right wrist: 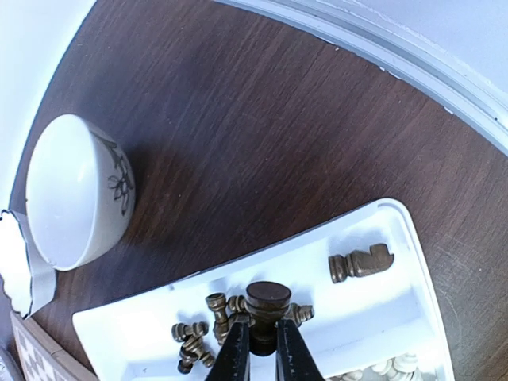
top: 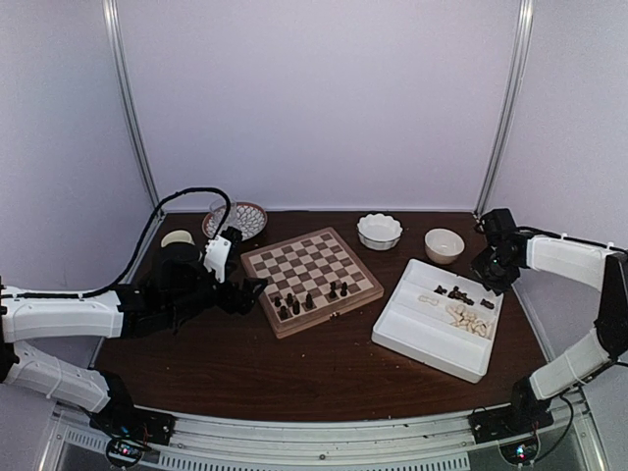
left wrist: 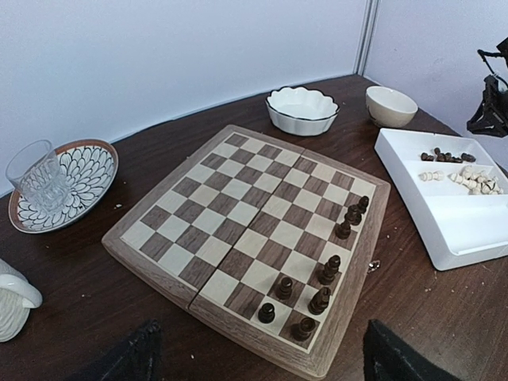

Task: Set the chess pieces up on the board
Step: Pass from the right arm to the left

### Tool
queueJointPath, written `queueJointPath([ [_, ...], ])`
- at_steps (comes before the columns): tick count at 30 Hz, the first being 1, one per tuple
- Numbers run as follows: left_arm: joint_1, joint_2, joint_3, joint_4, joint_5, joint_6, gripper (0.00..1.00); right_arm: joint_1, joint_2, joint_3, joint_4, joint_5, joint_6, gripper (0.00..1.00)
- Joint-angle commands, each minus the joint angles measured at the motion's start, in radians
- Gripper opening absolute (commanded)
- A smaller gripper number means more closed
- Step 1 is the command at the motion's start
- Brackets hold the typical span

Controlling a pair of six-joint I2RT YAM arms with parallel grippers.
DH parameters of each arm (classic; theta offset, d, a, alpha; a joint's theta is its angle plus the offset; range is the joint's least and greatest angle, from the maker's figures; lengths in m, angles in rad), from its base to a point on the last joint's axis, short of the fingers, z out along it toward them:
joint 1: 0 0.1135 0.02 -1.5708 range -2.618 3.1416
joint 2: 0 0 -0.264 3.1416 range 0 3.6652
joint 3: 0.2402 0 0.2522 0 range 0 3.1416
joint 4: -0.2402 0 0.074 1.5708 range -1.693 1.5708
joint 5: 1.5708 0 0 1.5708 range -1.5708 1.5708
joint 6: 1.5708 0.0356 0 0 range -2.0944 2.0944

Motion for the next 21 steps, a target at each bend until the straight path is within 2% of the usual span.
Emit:
queueJointPath([
  [1, 0.004, -0.016, -0.004, 0.022, 0.000, 0.006, 0.87, -0.006, -0.042, -0.024, -0.020, -0.030, -0.030, 0.06],
  [4, 0.004, -0.017, -0.004, 0.025, 0.002, 0.007, 0.87, 0.008, -0.065, -0.034, 0.091, -0.125, -0.175, 0.00],
  [10, 0.004, -0.014, -0.003, 0.024, 0.000, 0.006, 0.87, 0.106, -0.134, -0.032, 0.176, -0.227, -0.492, 0.03],
  [15, 0.004, -0.011, -0.003, 0.025, 0.001, 0.009, 0.87, 0.177, -0.212, -0.106, 0.318, -0.394, -0.705, 0.07],
  [18, 0.004, -0.005, -0.003, 0.034, 0.029, 0.012, 0.87, 0.235, -0.222, -0.137, 0.394, -0.471, -0.783, 0.08],
  [21, 0.004, 0.001, -0.001, 0.053, 0.097, 0.011, 0.87, 0.294, -0.230, -0.211, 0.550, -0.553, -0.804, 0.07],
])
